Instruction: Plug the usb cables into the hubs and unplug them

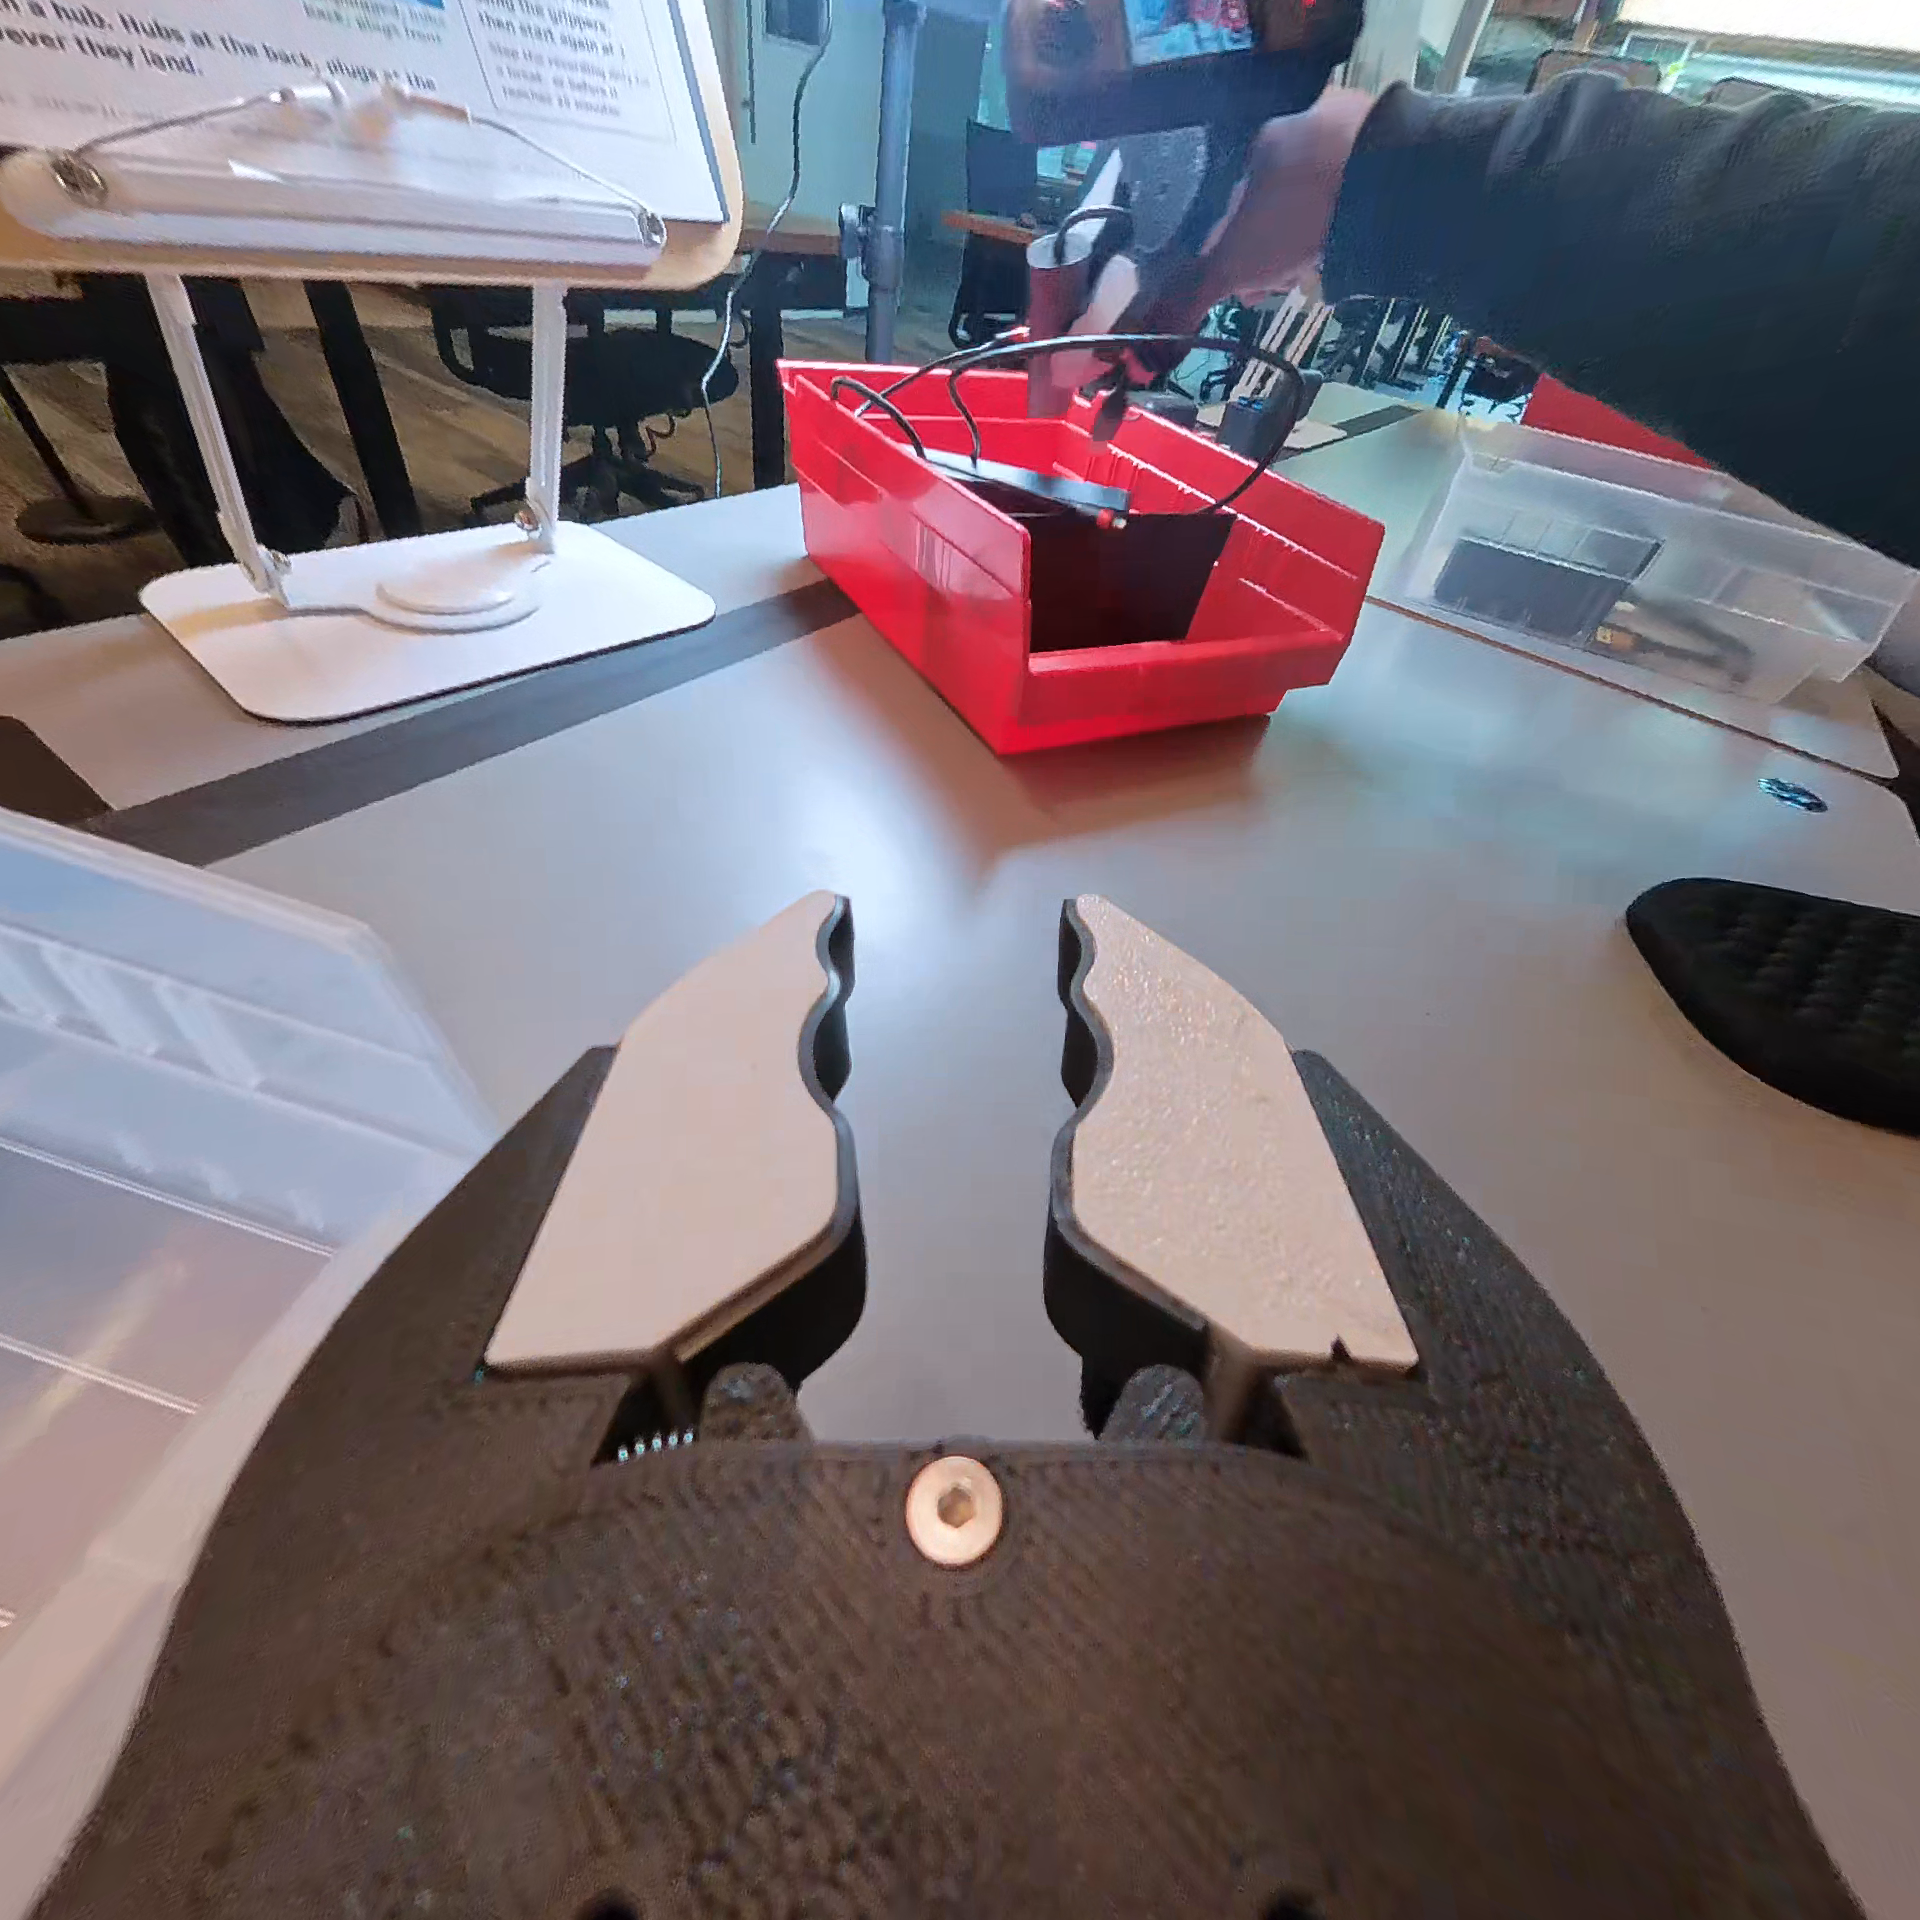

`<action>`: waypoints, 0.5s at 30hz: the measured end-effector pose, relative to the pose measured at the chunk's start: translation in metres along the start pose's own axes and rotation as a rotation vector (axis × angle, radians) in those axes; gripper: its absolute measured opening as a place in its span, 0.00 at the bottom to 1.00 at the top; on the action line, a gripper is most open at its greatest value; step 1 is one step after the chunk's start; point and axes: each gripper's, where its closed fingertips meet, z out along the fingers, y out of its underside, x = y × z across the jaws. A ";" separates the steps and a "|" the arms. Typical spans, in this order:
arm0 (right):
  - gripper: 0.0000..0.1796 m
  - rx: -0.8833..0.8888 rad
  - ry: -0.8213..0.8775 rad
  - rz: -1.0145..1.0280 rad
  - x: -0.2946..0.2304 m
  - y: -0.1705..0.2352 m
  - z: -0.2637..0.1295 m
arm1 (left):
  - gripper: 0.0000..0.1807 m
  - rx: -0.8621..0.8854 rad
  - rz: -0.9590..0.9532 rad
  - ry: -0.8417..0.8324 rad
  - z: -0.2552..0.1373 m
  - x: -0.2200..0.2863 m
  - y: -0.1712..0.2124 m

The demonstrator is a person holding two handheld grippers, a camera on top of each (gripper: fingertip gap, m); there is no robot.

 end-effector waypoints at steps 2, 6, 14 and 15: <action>0.11 0.036 -0.118 0.103 -0.011 -0.011 0.014 | 0.21 -0.019 -0.015 0.005 0.003 -0.002 0.007; 0.30 0.169 -0.369 0.308 -0.015 -0.035 -0.005 | 0.22 -0.070 0.001 -0.007 0.007 -0.007 0.019; 0.37 0.600 -0.311 0.262 -0.025 -0.062 -0.157 | 0.26 -0.083 0.035 -0.071 -0.001 -0.023 0.014; 0.36 0.657 -0.288 0.256 -0.040 -0.064 -0.177 | 0.26 -0.086 0.039 -0.088 -0.004 -0.027 0.012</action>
